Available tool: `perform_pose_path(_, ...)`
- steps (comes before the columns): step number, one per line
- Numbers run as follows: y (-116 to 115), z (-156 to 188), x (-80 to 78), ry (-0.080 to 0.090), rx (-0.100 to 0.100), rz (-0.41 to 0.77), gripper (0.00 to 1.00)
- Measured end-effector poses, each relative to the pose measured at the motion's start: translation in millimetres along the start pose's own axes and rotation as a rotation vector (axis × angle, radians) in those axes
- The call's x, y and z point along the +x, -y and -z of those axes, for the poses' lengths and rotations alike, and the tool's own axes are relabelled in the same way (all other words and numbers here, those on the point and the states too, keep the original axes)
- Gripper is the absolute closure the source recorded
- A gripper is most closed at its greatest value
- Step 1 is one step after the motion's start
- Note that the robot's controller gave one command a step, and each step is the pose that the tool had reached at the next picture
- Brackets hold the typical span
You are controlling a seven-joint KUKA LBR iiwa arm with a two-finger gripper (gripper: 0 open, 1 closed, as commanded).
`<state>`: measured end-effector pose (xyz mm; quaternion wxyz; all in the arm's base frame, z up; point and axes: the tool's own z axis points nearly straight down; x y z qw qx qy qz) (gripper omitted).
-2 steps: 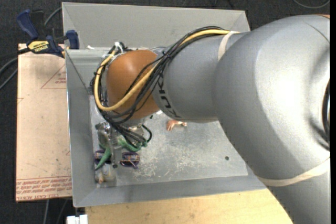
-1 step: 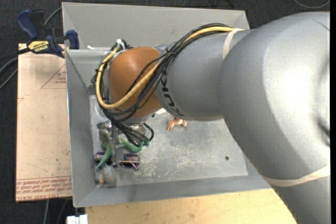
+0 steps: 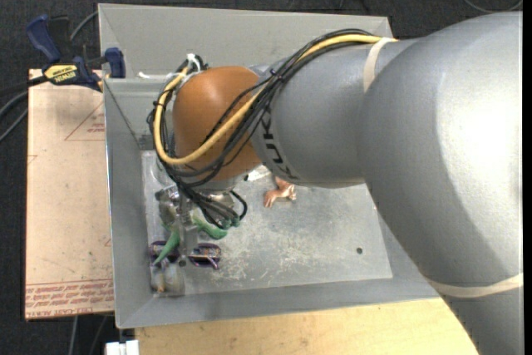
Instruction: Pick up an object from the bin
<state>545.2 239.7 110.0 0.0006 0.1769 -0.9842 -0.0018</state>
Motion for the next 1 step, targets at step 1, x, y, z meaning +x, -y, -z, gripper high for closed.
perform_pose_path(1, -0.5, 21.6, -0.7, 0.003, 0.000, 0.000, 1.00)
